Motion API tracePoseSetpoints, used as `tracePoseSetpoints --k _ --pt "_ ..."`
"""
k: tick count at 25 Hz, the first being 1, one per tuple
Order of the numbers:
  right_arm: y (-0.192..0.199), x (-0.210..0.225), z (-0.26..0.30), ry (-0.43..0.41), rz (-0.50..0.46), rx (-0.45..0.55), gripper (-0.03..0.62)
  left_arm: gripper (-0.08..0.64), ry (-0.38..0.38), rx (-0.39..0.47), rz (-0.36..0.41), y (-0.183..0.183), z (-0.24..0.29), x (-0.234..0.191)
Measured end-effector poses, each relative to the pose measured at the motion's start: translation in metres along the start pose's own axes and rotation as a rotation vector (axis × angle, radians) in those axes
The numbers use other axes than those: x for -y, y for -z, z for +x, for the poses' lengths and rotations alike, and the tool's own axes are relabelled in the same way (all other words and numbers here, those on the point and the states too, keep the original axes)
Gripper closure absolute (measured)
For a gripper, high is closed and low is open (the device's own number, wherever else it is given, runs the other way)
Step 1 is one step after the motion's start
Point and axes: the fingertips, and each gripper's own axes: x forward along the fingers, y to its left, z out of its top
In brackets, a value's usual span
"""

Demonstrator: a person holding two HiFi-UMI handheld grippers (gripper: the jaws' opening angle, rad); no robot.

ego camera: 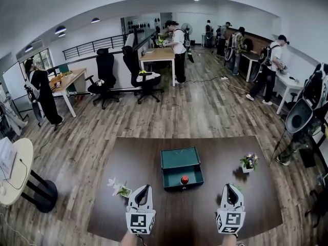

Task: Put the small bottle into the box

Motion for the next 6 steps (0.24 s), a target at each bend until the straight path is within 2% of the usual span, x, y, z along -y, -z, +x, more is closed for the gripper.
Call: tracePoseSetpoints --k 6 --pt "-0.0009 0.0043 0.0008 0.004 0.010 0.001 0.591 0.558 0.005 -0.003 -0.007 0.0000 0.0032 0.0037"
